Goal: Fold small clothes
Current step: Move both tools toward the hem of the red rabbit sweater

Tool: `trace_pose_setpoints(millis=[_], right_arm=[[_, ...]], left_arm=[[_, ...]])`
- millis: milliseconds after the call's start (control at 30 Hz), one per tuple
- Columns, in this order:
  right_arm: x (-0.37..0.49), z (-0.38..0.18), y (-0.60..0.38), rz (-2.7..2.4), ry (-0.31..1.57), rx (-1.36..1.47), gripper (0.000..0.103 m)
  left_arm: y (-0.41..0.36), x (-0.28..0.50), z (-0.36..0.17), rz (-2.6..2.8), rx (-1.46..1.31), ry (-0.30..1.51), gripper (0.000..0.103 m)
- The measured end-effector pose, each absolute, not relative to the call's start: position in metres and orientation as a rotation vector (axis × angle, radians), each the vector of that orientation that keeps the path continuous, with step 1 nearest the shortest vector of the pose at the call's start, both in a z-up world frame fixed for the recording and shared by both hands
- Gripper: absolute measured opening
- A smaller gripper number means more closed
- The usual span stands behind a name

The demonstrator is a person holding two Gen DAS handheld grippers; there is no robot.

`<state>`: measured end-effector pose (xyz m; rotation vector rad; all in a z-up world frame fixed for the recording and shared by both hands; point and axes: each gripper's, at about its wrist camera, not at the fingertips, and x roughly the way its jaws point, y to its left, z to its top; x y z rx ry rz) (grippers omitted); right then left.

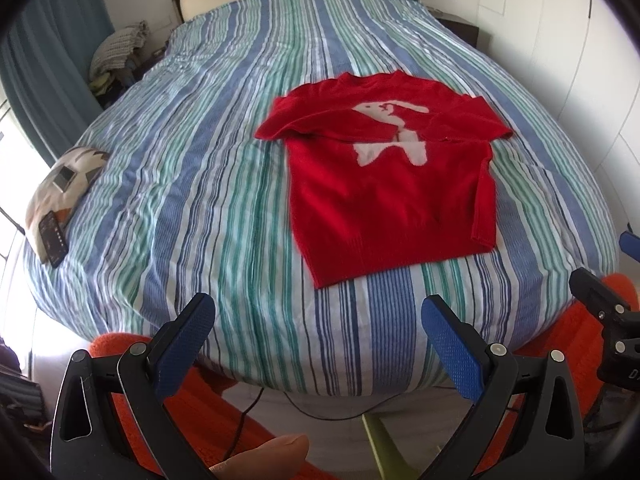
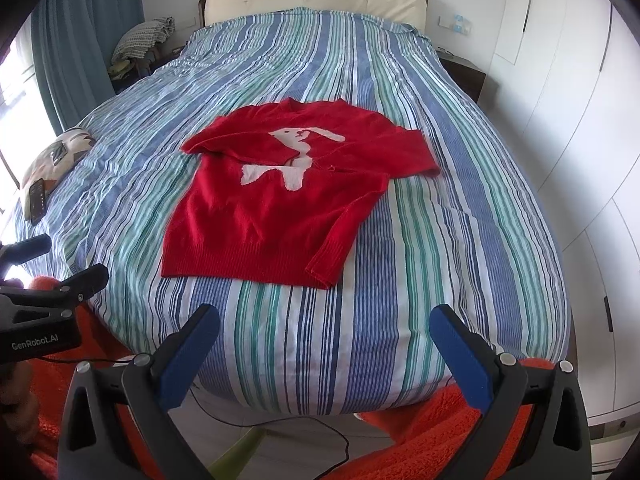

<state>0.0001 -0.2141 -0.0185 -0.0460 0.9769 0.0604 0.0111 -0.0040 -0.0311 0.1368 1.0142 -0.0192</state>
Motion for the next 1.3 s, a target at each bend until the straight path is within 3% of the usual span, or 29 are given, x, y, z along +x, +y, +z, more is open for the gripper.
trace_pose_setpoints(millis=[1300], right_arm=[[0.006,-0.019,-0.221,-0.119,0.986,-0.163,0.103]], left_arm=[[-0.01,0.009,-0.039,-0.034,0.176,1.036,0.103]])
